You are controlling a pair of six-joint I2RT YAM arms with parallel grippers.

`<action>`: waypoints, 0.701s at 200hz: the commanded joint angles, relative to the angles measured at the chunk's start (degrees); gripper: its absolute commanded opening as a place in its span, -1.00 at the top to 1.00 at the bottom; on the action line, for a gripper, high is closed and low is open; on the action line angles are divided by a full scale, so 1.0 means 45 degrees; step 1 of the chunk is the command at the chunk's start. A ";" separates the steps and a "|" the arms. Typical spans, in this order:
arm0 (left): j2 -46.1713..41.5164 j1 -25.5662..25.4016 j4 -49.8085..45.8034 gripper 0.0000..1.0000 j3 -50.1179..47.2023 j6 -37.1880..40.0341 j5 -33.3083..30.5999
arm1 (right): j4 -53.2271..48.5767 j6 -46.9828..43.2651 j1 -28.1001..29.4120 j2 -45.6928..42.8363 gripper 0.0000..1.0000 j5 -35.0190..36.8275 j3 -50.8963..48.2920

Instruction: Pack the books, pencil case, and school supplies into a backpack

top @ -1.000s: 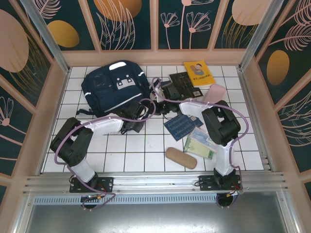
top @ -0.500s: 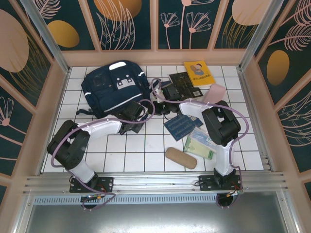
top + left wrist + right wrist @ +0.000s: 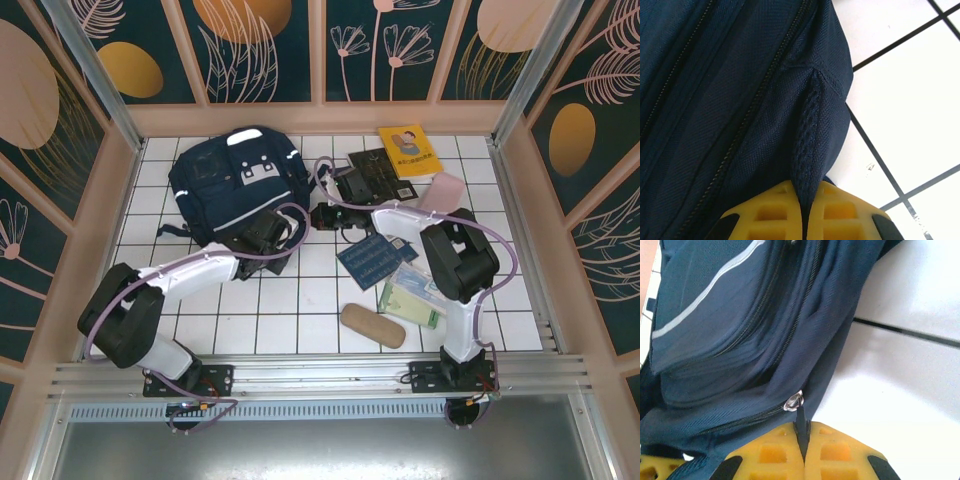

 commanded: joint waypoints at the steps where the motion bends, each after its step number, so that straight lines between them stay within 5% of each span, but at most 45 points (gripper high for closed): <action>1: -0.0738 0.0046 -0.1331 1.00 -0.0376 -0.0226 -0.0111 | -0.0154 -0.0075 -0.1036 0.0480 1.00 0.2041 0.0617; 62: -0.0485 -0.0849 -0.1929 1.00 -0.0027 0.0100 -0.0655 | -0.0632 -0.0078 -0.1497 0.0666 1.00 0.2049 0.1356; 117: -0.0613 -0.0990 -0.1705 1.00 -0.0204 -0.0358 -0.2761 | 0.0193 0.0316 -0.1383 -0.1479 1.00 0.2070 -0.1633; 140: -0.1011 -0.0855 -0.1576 0.23 -0.0328 -0.0702 -0.4029 | 0.0450 0.0458 -0.0806 -0.2142 1.00 0.1717 -0.2569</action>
